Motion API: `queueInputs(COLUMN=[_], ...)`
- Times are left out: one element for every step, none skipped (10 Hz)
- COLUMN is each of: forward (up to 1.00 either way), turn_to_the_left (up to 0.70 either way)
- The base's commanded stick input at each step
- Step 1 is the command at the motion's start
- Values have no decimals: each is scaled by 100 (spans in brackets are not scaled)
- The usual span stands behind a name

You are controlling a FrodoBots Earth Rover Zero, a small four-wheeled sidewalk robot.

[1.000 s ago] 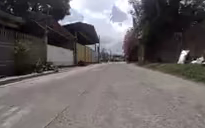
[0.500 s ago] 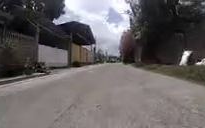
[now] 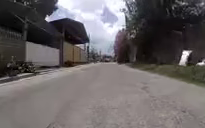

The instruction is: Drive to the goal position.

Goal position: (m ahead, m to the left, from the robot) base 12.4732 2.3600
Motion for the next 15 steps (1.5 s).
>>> queueInputs(forward=[100, 100, 100, 100, 100, 100, 100, 100, 100, 100, 100, 100, 100, 100, 100], turn_to_the_left=[-19, -29, -15, -1, 0, 0, 0, 0, 0, 0, -11, -31, -34, 0, 0])
